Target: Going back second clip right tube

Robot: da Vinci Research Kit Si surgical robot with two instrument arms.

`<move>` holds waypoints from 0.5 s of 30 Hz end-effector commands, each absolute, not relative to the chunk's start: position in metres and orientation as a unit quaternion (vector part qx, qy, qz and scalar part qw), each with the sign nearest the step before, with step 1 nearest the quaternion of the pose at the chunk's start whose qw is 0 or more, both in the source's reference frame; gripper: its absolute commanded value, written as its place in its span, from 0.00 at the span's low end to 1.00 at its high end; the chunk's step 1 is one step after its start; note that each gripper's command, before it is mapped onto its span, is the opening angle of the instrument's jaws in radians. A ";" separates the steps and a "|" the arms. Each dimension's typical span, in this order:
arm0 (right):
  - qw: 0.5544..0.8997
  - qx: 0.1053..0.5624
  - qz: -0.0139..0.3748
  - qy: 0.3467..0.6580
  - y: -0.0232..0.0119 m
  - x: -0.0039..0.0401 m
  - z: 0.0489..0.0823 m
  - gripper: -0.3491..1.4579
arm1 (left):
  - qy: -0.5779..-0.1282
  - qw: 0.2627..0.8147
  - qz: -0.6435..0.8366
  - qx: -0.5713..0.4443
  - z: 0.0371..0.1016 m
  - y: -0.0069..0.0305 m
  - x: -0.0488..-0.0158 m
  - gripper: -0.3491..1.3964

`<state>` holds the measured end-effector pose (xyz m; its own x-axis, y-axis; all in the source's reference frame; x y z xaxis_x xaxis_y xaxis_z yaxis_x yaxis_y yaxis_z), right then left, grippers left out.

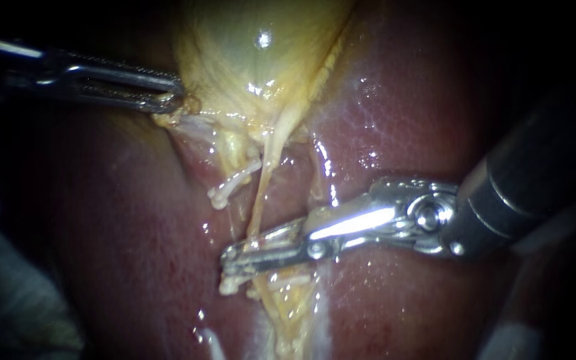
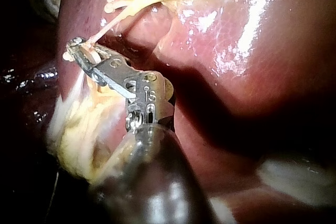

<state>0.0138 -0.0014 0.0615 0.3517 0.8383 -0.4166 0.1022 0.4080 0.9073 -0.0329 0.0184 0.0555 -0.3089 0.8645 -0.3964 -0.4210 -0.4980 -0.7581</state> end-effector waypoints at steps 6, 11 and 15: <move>0.674 0.467 0.276 0.501 -0.0014 0.0138 0.0615 0.02 | -0.270 0.422 0.762 -0.410 0.0555 0.0184 -0.0329 0.00; 0.676 0.463 0.276 0.502 -0.0014 0.0142 0.0620 0.34 | -0.270 0.422 0.762 -0.410 0.0555 0.0184 -0.0329 0.00; 0.679 0.455 0.278 0.505 -0.0015 0.0147 0.0629 0.42 | -0.270 0.422 0.762 -0.410 0.0555 0.0184 -0.0329 0.00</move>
<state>0.0148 -0.0016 0.0630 0.3328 0.8379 -0.4326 0.0789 0.4324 0.8982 -0.0329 0.0184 0.0555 -0.3088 0.8644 -0.3967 -0.4212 -0.4982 -0.7579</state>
